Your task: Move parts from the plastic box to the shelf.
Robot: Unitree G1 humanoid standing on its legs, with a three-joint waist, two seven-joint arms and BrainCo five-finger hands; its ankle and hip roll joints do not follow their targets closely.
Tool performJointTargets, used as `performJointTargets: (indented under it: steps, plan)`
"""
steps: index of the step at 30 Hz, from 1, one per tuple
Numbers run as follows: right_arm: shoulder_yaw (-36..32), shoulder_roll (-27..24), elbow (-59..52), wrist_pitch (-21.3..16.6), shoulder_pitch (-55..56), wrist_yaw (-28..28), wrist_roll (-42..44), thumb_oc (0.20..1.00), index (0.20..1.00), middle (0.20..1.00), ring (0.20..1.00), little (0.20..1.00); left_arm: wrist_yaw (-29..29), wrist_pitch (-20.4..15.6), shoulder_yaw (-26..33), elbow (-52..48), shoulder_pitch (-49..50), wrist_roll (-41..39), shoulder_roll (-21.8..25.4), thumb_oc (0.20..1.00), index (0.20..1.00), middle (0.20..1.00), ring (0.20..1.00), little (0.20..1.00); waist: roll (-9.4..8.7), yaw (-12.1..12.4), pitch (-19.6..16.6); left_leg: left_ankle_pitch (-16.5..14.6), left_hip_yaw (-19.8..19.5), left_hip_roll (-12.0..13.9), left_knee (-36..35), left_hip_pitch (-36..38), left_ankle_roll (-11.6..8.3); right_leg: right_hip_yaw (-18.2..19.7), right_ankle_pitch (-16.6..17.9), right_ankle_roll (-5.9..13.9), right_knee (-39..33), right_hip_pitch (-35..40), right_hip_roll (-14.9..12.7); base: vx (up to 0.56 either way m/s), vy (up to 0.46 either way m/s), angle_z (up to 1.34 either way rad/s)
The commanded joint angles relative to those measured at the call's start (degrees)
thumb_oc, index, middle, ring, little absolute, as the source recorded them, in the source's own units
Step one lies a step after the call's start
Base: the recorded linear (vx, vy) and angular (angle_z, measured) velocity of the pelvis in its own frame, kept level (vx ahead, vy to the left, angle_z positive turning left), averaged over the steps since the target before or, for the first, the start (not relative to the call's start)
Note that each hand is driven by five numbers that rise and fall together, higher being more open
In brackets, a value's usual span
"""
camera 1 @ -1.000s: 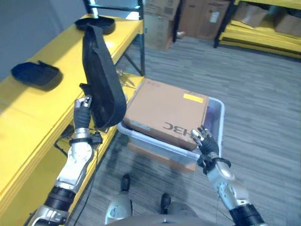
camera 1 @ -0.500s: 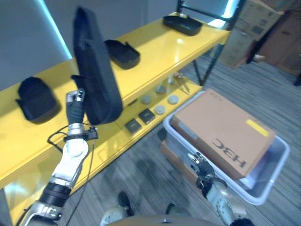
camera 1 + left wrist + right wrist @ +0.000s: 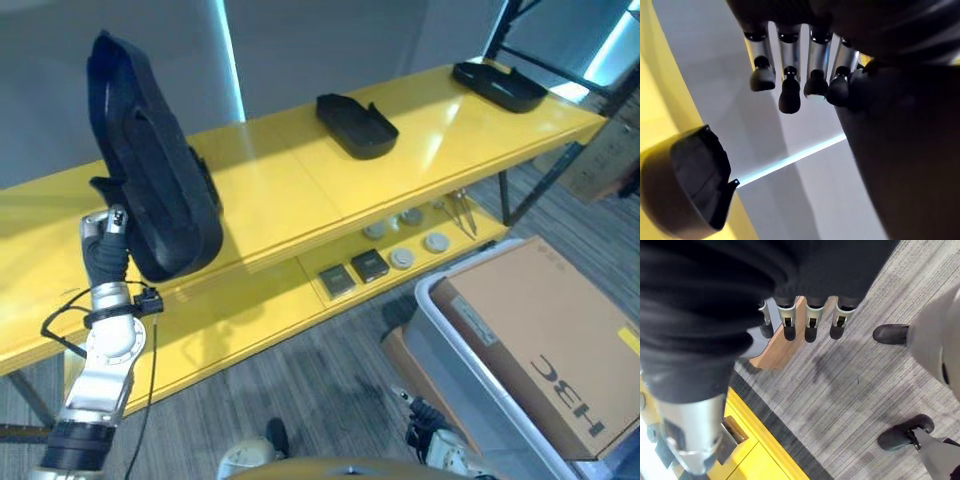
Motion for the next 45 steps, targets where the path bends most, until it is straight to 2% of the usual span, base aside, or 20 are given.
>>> performJointTargets:
  steps: [1, 2, 3, 5, 6, 8, 10, 15, 19, 22, 25, 26, 28, 32, 33, 34, 36, 39, 43, 45]
  plan:
    - [-0.8, -0.1, -3.9, -2.7, 1.8, -0.2, 0.7, 1.000, 1.000, 1.000, 1.000, 1.000, 0.7, -1.5, 0.8, -3.8, -5.5, 2.2, 2.5, 0.200, 0.200, 0.200, 0.200, 0.200, 1.67, -2.7, 0.2, 0.2, -10.3, -0.1, 0.6, -0.5, 0.43, 10.1, 8.5, -0.28, 5.5, -8.5, 4.7, 0.13, 0.054, 0.57]
    - [-1.0, -0.5, -4.1, -2.2, 2.2, -0.3, 0.1, 1.000, 1.000, 1.000, 1.000, 1.000, 1.5, -1.0, -0.2, -2.9, -6.8, 2.2, 2.8, 0.200, 0.200, 0.200, 0.200, 0.200, 1.60, -5.0, 0.7, 0.5, -12.9, -1.0, -0.5, 0.4, 0.52, 13.5, 8.1, -0.65, 4.3, -10.8, 9.9, 0.14, -0.017, 0.80]
    - [-1.1, -0.8, -4.2, -1.7, 2.3, -0.3, -0.4, 1.000, 1.000, 1.000, 1.000, 1.000, 2.1, -0.5, -0.7, -2.6, -7.4, 2.4, 2.7, 0.200, 0.200, 0.200, 0.200, 0.200, 1.33, -6.0, 0.7, 0.8, -14.0, -1.5, -0.7, 0.3, 0.45, 14.8, 8.0, -0.82, 1.9, -11.8, 12.4, 0.18, -0.071, 0.77]
    - [-1.6, -1.2, -3.0, -1.6, 2.4, 0.3, -2.2, 1.000, 1.000, 1.000, 1.000, 1.000, 2.5, 0.4, -1.0, -2.9, -8.3, 2.6, 2.5, 0.200, 0.200, 0.200, 0.200, 0.200, 0.23, -7.4, 0.8, 0.4, -16.4, -2.9, -0.9, 0.9, 0.22, 17.1, 8.8, -1.02, -5.9, -12.2, 15.3, 0.16, -0.108, 0.91]
    - [-1.6, -1.0, -2.9, -1.5, 2.5, 0.1, -3.2, 1.000, 1.000, 1.000, 1.000, 1.000, 2.8, -0.1, -1.4, -2.7, -8.3, 2.9, 2.1, 0.200, 0.200, 0.200, 0.200, 0.200, -0.18, -8.1, 0.8, -0.2, -17.3, -3.5, -0.5, 1.2, 0.33, 18.6, 10.1, -0.81, -7.3, -13.0, 16.4, 0.12, -0.095, 0.99]
    - [-1.6, -1.0, -2.7, -1.3, 2.6, 0.2, -3.6, 1.000, 1.000, 1.000, 1.000, 1.000, 2.8, -0.3, -1.5, -2.7, -8.2, 2.9, 2.0, 0.200, 0.200, 0.200, 0.200, 0.200, -0.23, -8.4, 0.7, -0.4, -17.8, -3.5, -0.3, 1.2, 0.34, 19.3, 10.1, -1.05, -8.0, -13.0, 16.9, 0.08, -0.070, 0.95]
    - [-1.6, -1.8, 1.2, -1.2, 2.4, 1.7, -5.7, 1.000, 1.000, 1.000, 1.000, 1.000, 3.2, 0.7, -2.6, -2.8, -9.2, 3.3, 0.7, 0.200, 0.200, 0.200, 0.200, 0.200, -0.88, -8.4, -0.4, -0.4, -18.5, -3.7, -0.3, 0.9, 0.27, 20.6, 9.5, -2.53, -12.2, -10.6, 18.5, 0.15, -0.156, 0.79]
    - [0.1, -2.7, 4.5, -0.7, 1.1, 3.4, -7.5, 1.000, 1.000, 1.000, 1.000, 1.000, 4.8, 1.7, -3.3, -1.8, -9.1, 3.6, -0.3, 0.200, 0.200, 0.200, 0.200, 0.200, -1.68, -7.7, -1.7, -0.8, -15.9, -2.5, 1.1, -0.2, -0.45, 21.0, 8.4, -3.93, -16.0, -6.3, 19.5, 0.12, -0.119, 0.24]
    - [0.5, -3.2, 4.7, 0.1, 1.3, 4.1, -8.8, 1.000, 1.000, 1.000, 1.000, 1.000, 5.0, 2.3, -3.0, -1.7, -8.8, 3.2, -0.3, 0.200, 0.200, 0.200, 0.200, 0.200, -1.99, -7.8, -1.6, -1.7, -13.6, -1.7, 3.7, -1.3, -1.01, 20.4, 7.5, -4.40, -16.1, -5.4, 19.4, 0.06, -0.068, -0.15]
    - [0.1, -3.7, 6.2, 0.0, 2.1, 5.0, -10.9, 1.000, 1.000, 1.000, 1.000, 1.000, 4.6, 4.1, -3.3, -1.0, -9.8, 3.0, -0.5, 0.200, 0.200, 0.200, 0.200, 0.200, -2.38, -8.7, -1.0, -2.4, -8.7, 1.4, 8.5, -3.6, -2.35, 17.9, 6.3, -4.75, -14.9, -5.1, 18.3, 0.03, -0.033, 0.04]
    - [-0.8, -4.5, 10.0, -1.3, 1.5, 6.9, -11.3, 1.000, 1.000, 1.000, 1.000, 1.000, 5.0, 5.1, -3.6, 1.1, -10.7, 3.2, 0.1, 0.200, 0.200, 0.200, 0.200, 0.200, -2.08, -9.1, -0.7, -0.2, -7.9, 5.0, 8.2, -4.6, -4.04, 17.0, 5.5, -5.04, -14.6, -4.6, 17.5, 0.06, 0.096, 0.35]
    - [-1.1, -5.3, 11.4, -1.3, 1.2, 8.1, -12.3, 1.000, 1.000, 1.000, 1.000, 1.000, 5.3, 5.8, -3.0, 2.6, -10.6, 3.7, 1.1, 0.200, 0.200, 0.200, 0.200, 0.200, -1.52, -9.1, -0.8, 2.1, -8.1, 7.9, 5.4, -4.2, -5.24, 16.9, 4.7, -5.07, -14.6, -4.1, 16.8, 0.12, 0.225, 0.31]
    - [-1.6, -6.3, 12.0, -1.4, 1.0, 8.9, -12.3, 1.000, 1.000, 1.000, 1.000, 1.000, 4.2, 6.7, -2.0, 3.9, -10.5, 3.1, 2.5, 0.200, 0.200, 0.200, 0.200, 0.200, -0.83, -9.3, -0.9, 5.7, -8.3, 11.7, 3.0, -4.4, -6.73, 16.5, 3.5, -5.17, -13.9, -3.8, 15.9, 0.10, 0.233, 0.13]
    - [-1.6, -7.6, 11.1, -0.6, 0.0, 8.3, -10.9, 1.000, 1.000, 1.000, 1.000, 1.000, 4.6, 8.0, -1.1, 7.4, -11.1, 2.7, 4.2, 0.200, 0.200, 0.200, 0.200, 0.200, 0.90, -10.1, -0.5, 8.6, -9.4, 16.5, 1.5, -3.7, -8.00, 16.2, 0.6, -5.45, -9.0, -5.8, 14.0, 0.04, 0.276, 0.11]
    - [-1.5, -7.8, 10.9, -0.4, -0.1, 8.2, -10.6, 1.000, 1.000, 1.000, 1.000, 1.000, 4.7, 8.1, -1.1, 7.7, -11.2, 2.7, 4.4, 0.200, 0.200, 0.200, 0.200, 0.200, 1.08, -10.2, -0.4, 8.9, -9.5, 16.8, 1.7, -3.8, -8.13, 16.1, 0.3, -5.53, -8.4, -6.0, 13.9, 0.05, 0.398, 0.11]
    - [-2.3, -8.2, 10.6, 0.0, -0.3, 8.2, -10.8, 1.000, 1.000, 1.000, 1.000, 1.000, 4.9, 8.4, -0.9, 10.4, -11.7, 2.4, 5.4, 0.200, 0.200, 0.200, 0.200, 0.200, 1.93, -11.0, -0.2, 6.1, -9.1, 16.3, 2.2, -2.5, -7.69, 16.5, -0.8, -5.19, -5.6, -7.4, 12.4, 0.07, 0.395, 0.05]
    - [-2.8, -8.5, 10.0, 0.7, 0.1, 7.8, -10.5, 1.000, 1.000, 1.000, 1.000, 1.000, 5.3, 9.5, -1.2, 12.4, -12.3, 2.8, 5.9, 0.200, 0.200, 0.200, 0.200, 0.200, 3.01, -11.5, 0.1, 4.3, -9.3, 15.1, 2.8, -1.8, -7.66, 17.0, -1.1, -4.50, -3.3, -8.7, 10.8, 0.12, 0.437, -0.08]
    - [-4.3, -9.1, 9.8, 0.9, 2.2, 9.1, -12.5, 1.000, 1.000, 1.000, 1.000, 1.000, 4.7, 11.5, -2.3, 18.0, -14.6, 4.0, 7.5, 0.200, 0.200, 0.200, 0.200, 0.200, 4.32, -13.0, 0.5, 2.9, -8.6, 12.9, 4.2, -1.0, -7.48, 18.6, -0.1, -2.88, -3.1, -8.7, 8.9, 0.14, 0.336, -0.08]
    - [-4.0, -9.5, 9.9, -0.4, 3.6, 11.1, -16.2, 1.000, 1.000, 1.000, 1.000, 1.000, 4.3, 12.9, -4.3, 23.1, -17.4, 5.7, 10.6, 0.200, 0.200, 0.200, 0.200, 0.200, 4.42, -14.3, 0.9, 1.3, -7.4, 10.9, 3.9, -0.2, -6.71, 20.3, 1.7, -1.13, -5.0, -8.7, 7.5, 0.06, 0.174, -0.17]
    - [-3.4, -9.9, 8.9, -0.7, 4.1, 11.8, -16.7, 1.000, 1.000, 1.000, 1.000, 1.000, 2.9, 14.4, -5.4, 26.2, -19.8, 6.1, 13.9, 0.200, 0.200, 0.200, 0.200, 0.200, 3.68, -14.8, 1.2, 0.6, -6.8, 9.9, 3.3, 0.0, -6.15, 20.9, 3.3, -0.21, -7.3, -8.4, 6.9, 0.02, 0.088, -0.12]
